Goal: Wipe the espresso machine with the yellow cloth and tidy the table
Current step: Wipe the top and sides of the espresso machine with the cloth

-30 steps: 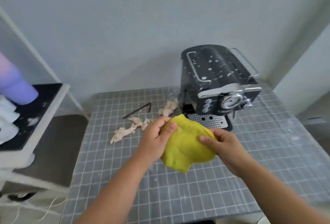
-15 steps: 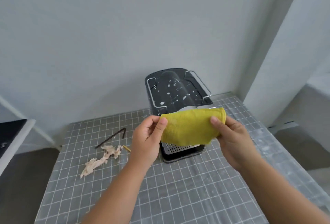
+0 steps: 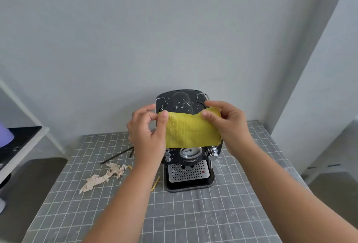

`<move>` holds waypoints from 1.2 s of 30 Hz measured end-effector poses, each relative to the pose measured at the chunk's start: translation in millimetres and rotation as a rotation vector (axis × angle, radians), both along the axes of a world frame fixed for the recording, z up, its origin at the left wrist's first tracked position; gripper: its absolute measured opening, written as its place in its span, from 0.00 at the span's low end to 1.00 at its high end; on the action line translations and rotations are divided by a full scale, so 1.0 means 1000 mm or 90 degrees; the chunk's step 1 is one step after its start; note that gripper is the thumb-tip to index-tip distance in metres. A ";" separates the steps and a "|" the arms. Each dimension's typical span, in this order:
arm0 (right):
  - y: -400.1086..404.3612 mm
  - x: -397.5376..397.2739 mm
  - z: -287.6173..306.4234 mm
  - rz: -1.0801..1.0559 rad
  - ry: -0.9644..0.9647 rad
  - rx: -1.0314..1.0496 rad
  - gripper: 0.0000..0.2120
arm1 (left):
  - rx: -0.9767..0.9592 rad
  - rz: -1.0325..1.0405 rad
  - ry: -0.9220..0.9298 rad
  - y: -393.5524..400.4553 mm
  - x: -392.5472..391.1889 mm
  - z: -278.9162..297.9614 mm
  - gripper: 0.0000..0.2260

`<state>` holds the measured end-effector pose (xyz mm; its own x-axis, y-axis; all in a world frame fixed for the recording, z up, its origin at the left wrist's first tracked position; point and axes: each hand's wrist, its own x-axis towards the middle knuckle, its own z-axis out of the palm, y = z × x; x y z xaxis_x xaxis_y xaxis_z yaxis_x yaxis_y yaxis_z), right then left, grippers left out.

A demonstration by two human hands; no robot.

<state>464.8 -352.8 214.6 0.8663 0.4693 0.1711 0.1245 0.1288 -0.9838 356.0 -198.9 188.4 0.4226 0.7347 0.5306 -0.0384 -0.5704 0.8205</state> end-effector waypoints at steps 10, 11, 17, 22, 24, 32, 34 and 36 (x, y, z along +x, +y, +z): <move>-0.013 0.021 -0.006 0.039 -0.318 -0.354 0.05 | -0.038 0.112 0.142 -0.004 0.012 -0.010 0.19; -0.012 0.024 -0.007 0.053 -0.287 -0.343 0.05 | -0.005 0.132 0.173 -0.004 0.014 -0.010 0.19; 0.015 0.036 -0.027 -0.111 -0.275 -0.323 0.11 | 0.164 0.211 0.339 0.005 0.032 -0.008 0.18; 0.030 0.033 -0.038 -0.295 -0.680 -0.391 0.11 | 0.247 0.211 0.432 0.015 0.051 -0.004 0.18; 0.037 0.028 -0.043 -0.125 -0.785 -0.310 0.10 | 0.240 0.212 0.460 0.021 0.054 -0.004 0.18; 0.051 0.028 -0.043 0.249 -0.758 -0.407 0.20 | 0.066 0.080 0.330 0.051 0.055 -0.012 0.08; 0.054 0.028 -0.035 0.280 -0.731 -0.443 0.22 | 0.038 -0.007 0.304 0.058 0.058 -0.014 0.12; 0.059 0.032 -0.027 0.306 -0.695 -0.483 0.22 | -0.010 -0.078 0.278 0.061 0.060 -0.015 0.15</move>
<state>497.2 -293.3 187.5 0.1958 0.9560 0.2185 0.9532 -0.1331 -0.2714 415.9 -138.1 173.2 0.6894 0.6713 0.2723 0.2468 -0.5711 0.7829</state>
